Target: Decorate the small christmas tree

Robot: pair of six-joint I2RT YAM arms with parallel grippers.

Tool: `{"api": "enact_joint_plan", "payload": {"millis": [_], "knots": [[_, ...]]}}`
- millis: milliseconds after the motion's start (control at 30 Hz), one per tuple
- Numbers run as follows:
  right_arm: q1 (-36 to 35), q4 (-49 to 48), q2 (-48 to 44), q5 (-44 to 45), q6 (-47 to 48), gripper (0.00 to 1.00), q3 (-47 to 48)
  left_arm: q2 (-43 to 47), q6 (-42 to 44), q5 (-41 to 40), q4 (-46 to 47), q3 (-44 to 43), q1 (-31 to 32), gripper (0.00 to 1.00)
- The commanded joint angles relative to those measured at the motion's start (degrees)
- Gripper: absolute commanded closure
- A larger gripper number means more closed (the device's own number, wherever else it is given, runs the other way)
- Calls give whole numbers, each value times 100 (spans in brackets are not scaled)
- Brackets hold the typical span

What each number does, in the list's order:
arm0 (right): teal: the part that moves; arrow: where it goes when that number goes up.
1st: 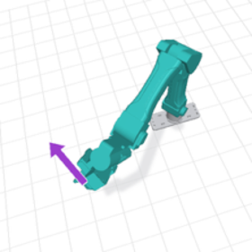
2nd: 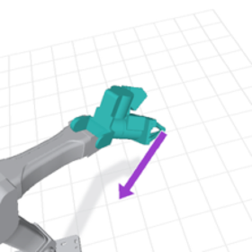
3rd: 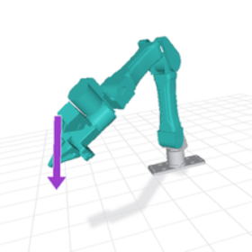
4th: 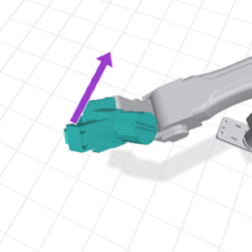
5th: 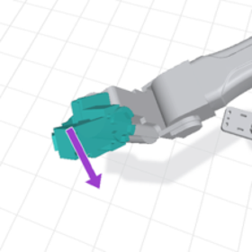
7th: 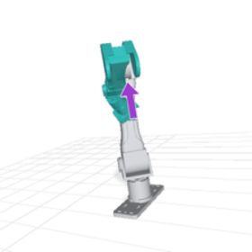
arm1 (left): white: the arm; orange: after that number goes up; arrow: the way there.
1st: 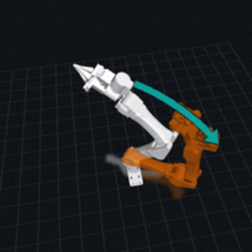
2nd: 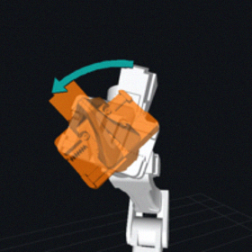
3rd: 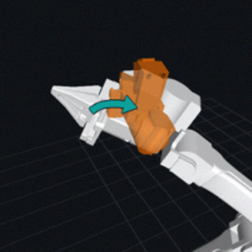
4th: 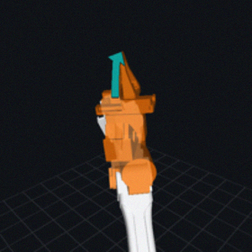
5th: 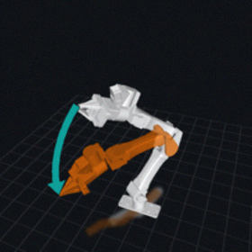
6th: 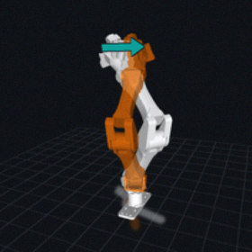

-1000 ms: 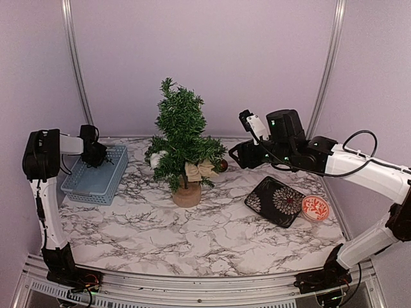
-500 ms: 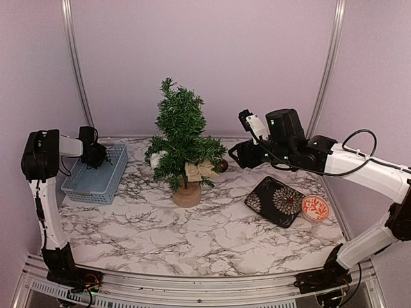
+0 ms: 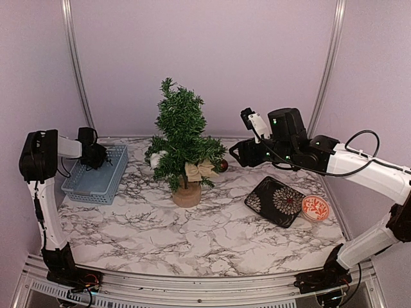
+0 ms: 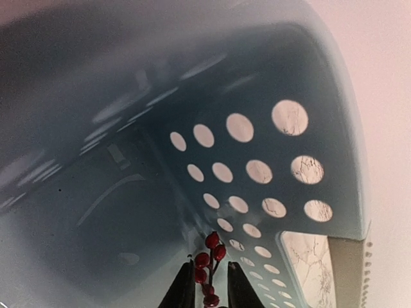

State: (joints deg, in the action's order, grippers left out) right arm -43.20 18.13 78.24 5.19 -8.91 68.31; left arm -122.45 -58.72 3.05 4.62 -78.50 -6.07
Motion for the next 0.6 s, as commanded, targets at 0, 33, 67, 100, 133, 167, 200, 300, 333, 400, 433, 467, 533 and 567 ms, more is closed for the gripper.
{"api": "enact_joint_plan", "payload": {"millis": [0,33,67,100,133,167,200,300,333,400,433,467,533,567], "knots": [[38,-48,-94,-12,-76,33,2,-258,46,252,-453,-207,-13,84],[34,-46,-90,-9,-76,33,-2,-270,57,249,-453,-205,-17,85],[31,-42,-89,4,-76,33,-2,-280,67,238,-453,-197,-17,86],[31,-34,-83,6,-72,33,-4,-296,84,228,-452,-193,-17,87],[35,-25,-81,6,-76,33,-3,-316,95,236,-453,-192,-16,88],[38,-21,-85,8,-76,33,-9,-341,107,244,-453,-202,-16,88],[33,-19,-89,8,-76,33,-17,-366,118,258,-582,-220,-17,89],[31,-5,-98,8,-76,33,-33,-449,203,205,-741,-274,-17,89],[31,5,-106,6,-81,33,-30,-467,246,172,-759,-286,-17,89],[32,27,-122,15,-81,33,-33,-536,290,144,-854,-355,-14,90],[33,47,-132,15,-72,33,-29,-576,282,190,-913,-417,-17,89],[36,56,-145,16,-64,33,-35,-570,286,262,-926,-423,-12,88],[31,68,-171,32,-56,33,-49,-415,422,139,-922,-360,49,84],[33,56,-189,44,-60,33,-73,-320,543,15,-920,-333,94,83]]}}
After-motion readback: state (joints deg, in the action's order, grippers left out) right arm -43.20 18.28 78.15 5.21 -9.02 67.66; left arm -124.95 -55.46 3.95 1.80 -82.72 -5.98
